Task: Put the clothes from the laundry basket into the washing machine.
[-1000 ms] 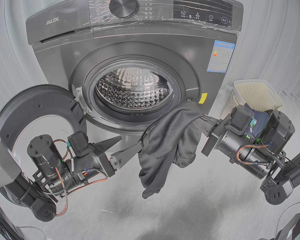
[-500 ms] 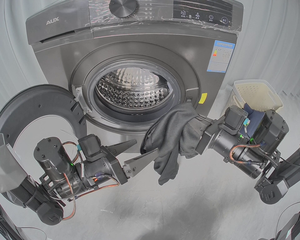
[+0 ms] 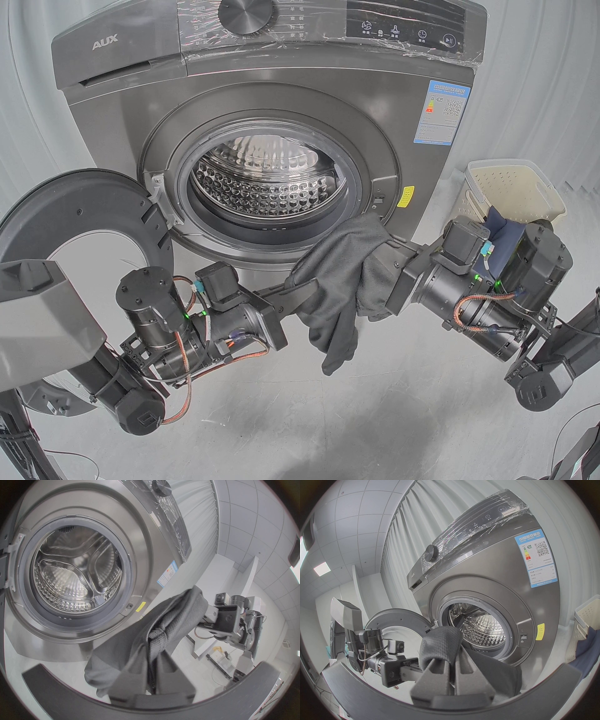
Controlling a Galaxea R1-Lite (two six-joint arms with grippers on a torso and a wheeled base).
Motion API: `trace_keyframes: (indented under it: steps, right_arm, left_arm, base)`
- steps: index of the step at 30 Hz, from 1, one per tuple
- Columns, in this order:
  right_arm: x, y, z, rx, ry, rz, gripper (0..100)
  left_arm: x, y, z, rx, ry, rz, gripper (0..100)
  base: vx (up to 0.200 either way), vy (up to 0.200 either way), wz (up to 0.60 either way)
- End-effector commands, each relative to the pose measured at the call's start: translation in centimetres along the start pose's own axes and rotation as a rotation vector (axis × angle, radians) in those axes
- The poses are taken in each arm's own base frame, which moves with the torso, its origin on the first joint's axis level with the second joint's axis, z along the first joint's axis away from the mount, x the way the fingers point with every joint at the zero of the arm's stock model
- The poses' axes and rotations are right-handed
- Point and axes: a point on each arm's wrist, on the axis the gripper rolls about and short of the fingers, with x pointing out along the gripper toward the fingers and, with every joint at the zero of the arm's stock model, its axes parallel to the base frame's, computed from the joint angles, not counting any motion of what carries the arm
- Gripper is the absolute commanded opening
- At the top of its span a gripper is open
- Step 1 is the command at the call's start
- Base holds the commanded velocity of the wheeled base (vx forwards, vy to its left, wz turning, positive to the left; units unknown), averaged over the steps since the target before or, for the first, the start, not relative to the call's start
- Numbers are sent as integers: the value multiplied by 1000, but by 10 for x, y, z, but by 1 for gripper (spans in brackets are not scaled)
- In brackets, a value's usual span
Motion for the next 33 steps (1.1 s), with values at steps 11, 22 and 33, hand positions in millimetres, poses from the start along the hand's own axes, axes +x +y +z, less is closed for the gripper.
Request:
trace_keyframes:
  steps: [11, 22, 33]
  right_arm:
    - [-26, 12, -26, 24, 136, 10, 100]
    - [-70, 26, -59, 45, 334, 85, 100]
    - [-21, -9, -66, 42, 260, -48, 100]
  left_arm:
    - [2, 10, 35, 90, -173, 146, 0]
    - [-6, -6, 63, 118, -259, 111, 0]
    - [-31, -28, 71, 126, -241, 15, 0]
  base:
    - [0, 0, 0]
    - [0, 0, 0]
    - [0, 0, 0]
